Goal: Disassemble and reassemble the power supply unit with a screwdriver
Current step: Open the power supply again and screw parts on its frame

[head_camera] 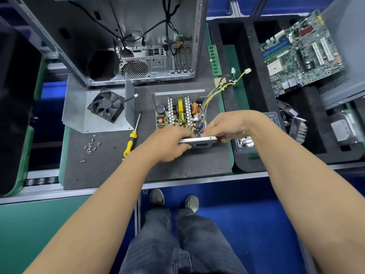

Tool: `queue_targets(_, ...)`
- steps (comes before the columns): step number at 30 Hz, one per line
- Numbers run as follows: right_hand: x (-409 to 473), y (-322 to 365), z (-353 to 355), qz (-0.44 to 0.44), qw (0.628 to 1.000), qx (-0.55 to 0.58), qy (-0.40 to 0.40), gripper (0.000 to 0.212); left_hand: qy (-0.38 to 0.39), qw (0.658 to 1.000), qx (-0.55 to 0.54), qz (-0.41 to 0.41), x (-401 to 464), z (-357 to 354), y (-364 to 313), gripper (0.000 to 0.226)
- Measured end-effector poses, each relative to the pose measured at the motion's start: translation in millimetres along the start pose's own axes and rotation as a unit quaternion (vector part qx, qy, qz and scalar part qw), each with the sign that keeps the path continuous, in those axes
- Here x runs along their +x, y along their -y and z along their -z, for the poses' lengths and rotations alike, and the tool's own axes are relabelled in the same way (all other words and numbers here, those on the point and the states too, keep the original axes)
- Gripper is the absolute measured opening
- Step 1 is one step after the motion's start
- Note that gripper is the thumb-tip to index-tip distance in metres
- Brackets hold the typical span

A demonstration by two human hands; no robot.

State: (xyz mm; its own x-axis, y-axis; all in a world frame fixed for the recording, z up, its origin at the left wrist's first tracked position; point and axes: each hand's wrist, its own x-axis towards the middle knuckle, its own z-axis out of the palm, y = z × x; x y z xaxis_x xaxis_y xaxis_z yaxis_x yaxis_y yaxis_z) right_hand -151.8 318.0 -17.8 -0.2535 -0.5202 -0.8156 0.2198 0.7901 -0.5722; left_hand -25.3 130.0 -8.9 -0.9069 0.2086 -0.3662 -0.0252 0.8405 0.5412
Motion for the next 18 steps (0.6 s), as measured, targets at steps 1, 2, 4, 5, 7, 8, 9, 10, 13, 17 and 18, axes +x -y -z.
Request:
queue_targets(1,0,0,-1,0.002,1.0,0.001,0.001,0.012,0.001,1.0,-0.003,0.0,0,0,0,0.018)
queue_targets(2,0,-1,-1,0.006,1.0,0.003,0.0,0.01,0.001,1.0,-0.008,0.0,0,1,0,0.018)
queue_targets(4,0,-2,-4,0.023,1.0,0.016,-0.007,0.014,0.005,1.0,-0.016,0.002,-1,1,0,0.017)
queue_targets(5,1,-4,-6,0.031,0.999,0.024,-0.014,0.017,0.006,1.0,-0.016,0.003,-1,2,0,0.017)
queue_targets(7,0,-8,-9,0.037,0.998,0.03,-0.028,0.014,0.002,1.0,-0.011,0.005,-1,1,0,0.017)
queue_targets(8,-1,-10,-11,0.038,0.998,0.022,-0.035,0.013,-0.001,1.0,-0.007,0.008,-1,0,-1,0.017)
queue_targets(9,-1,-11,-11,0.04,0.998,0.008,-0.04,0.013,-0.005,1.0,-0.001,0.01,-1,-1,-1,0.017)
queue_targets(10,-2,-12,-12,0.041,0.998,-0.007,-0.045,0.015,-0.007,1.0,0.004,0.013,-1,-2,-1,0.017)
queue_targets(13,-7,-17,-12,0.058,0.996,0.0,-0.072,0.022,-0.008,1.0,0.013,0.019,-1,-3,-1,0.015)
queue_targets(17,-16,-47,-15,0.128,0.975,0.07,-0.17,0.018,-0.004,1.0,0.021,0.019,-1,-4,-1,0.015)
queue_targets(18,-18,-55,-19,0.146,0.969,0.076,-0.185,0.017,-0.004,1.0,0.021,0.02,-1,-3,-1,0.015)
